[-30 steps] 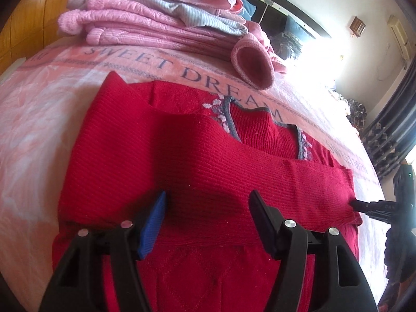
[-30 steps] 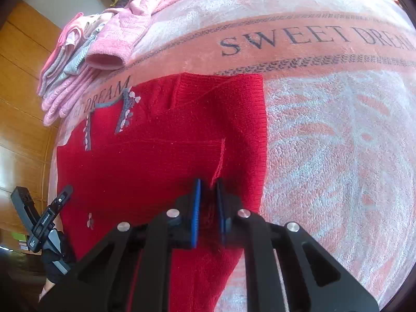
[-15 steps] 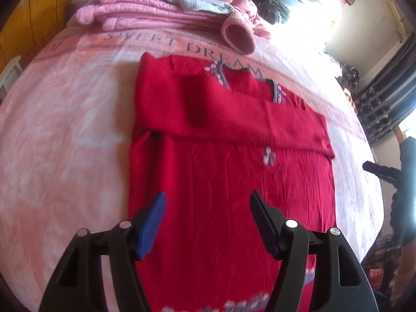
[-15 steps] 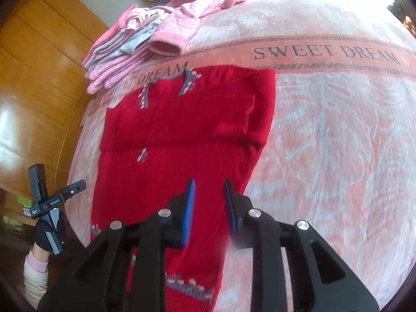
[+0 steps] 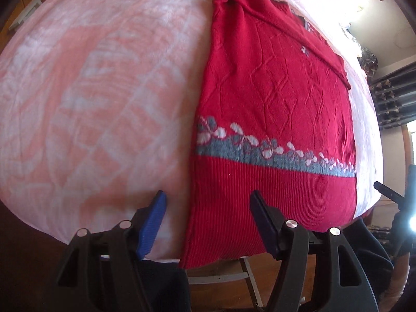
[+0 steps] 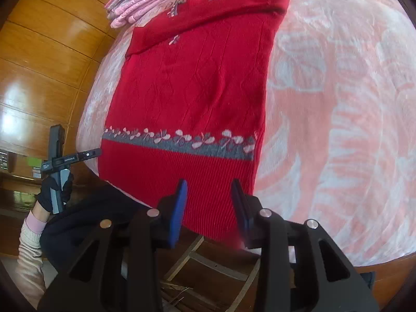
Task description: Fold small clothes
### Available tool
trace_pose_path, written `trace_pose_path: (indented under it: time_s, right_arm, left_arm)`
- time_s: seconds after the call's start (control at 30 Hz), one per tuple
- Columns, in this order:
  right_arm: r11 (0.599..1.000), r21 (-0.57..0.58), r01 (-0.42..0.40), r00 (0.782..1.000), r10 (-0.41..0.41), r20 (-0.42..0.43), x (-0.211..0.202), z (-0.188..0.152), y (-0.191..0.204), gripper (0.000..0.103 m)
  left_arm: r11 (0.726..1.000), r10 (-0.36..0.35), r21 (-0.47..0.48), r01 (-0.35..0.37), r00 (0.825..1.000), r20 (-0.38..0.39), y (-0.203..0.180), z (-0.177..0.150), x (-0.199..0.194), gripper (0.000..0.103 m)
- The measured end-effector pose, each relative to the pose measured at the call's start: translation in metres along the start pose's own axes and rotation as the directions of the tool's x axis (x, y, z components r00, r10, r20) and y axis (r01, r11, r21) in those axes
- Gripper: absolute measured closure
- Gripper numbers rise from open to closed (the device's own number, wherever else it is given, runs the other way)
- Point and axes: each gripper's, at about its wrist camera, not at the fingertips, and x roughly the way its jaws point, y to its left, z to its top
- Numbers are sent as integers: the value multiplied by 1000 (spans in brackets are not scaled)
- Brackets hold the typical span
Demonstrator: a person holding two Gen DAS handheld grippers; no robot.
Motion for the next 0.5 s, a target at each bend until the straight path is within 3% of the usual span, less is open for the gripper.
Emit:
trace_pose_path:
  time_s: [0.1,0.27,0.5]
  right_arm:
    - [1000,-4,16,1000,-16,-7,10,-16,-5,65]
    - [998,4,55,997,-55,-53,30,-23,-22,61]
    - [999,45,15,995,-10,-94,45,-15,-31,57]
  left_arm:
    - [1000,-14,12,14,1000,3,-1,-1,2,36]
    - [995,-100,-28,100,995,-18,-1,-8,6,36]
    - [995,-102,6,102,993,-51,-13,-12,14,28]
